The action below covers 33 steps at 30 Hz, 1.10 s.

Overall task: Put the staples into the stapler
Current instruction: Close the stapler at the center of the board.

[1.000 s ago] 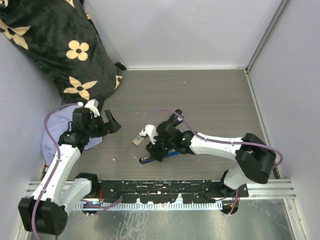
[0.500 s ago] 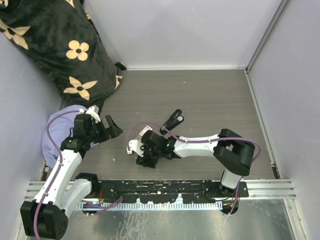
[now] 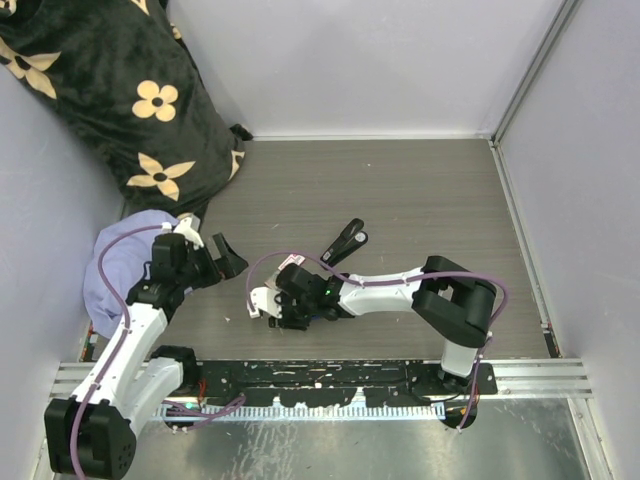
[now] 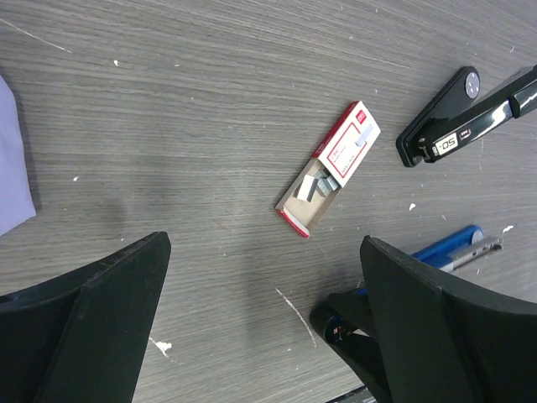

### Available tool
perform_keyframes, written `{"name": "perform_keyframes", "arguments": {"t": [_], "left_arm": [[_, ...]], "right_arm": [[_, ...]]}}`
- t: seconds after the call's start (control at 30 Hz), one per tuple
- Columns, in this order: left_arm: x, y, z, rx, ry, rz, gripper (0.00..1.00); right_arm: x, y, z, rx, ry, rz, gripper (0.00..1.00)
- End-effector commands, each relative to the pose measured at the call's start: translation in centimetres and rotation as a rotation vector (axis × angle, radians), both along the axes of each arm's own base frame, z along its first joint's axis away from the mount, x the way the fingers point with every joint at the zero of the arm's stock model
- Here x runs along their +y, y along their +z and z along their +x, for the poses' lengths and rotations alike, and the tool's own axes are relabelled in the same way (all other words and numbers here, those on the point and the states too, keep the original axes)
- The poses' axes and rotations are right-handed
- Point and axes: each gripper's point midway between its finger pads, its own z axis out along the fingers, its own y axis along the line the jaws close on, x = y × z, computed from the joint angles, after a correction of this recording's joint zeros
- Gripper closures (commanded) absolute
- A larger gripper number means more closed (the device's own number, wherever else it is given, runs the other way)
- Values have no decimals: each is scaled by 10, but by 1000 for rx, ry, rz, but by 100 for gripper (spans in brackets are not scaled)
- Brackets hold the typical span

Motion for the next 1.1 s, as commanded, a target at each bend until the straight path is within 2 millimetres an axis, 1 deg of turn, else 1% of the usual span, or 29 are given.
{"name": "perform_keyframes", "arguments": {"t": [0.0,0.07,0.13,0.23,0.27,0.3,0.37,0.43,0.47,0.53,0.63,0.7,0.83,0.93,1.07], "left_arm": [[-8,14,12,-122,-51,-25,1],[-11,14,12,-147,-75,-33,1],[-14,16,13,-173,-98,-38,5],[-21,18,13,-209,-138,-57,8],[-25,19,13,-225,-153,-69,9],[-30,21,12,-245,-176,-85,10],[-41,25,10,-285,-229,-116,12],[-51,28,7,-323,-282,-139,16],[-55,30,5,-341,-303,-149,16],[-65,36,0,-378,-358,-169,18],[-87,42,-13,-444,-471,-173,19],[-103,41,-26,-486,-556,-164,19],[-129,35,-51,-582,-695,-157,20],[-144,30,-64,-634,-775,-148,20],[-166,29,-77,-697,-879,-136,18]], "right_arm": [[22,22,8,-54,22,96,75],[24,32,10,-61,12,134,83],[27,48,15,-67,-10,197,89],[28,81,27,-49,-56,334,93],[24,89,31,-36,-75,380,94],[24,103,35,-27,-92,439,94],[14,119,44,-12,-134,524,95],[3,133,54,-10,-173,604,95],[-2,142,57,-4,-193,644,95],[-12,153,62,4,-226,707,96],[-26,170,66,21,-270,814,96],[-35,181,69,29,-296,886,96],[-51,194,68,68,-313,983,96],[-60,196,65,114,-308,1027,96],[-67,197,56,162,-291,1068,95]]}}
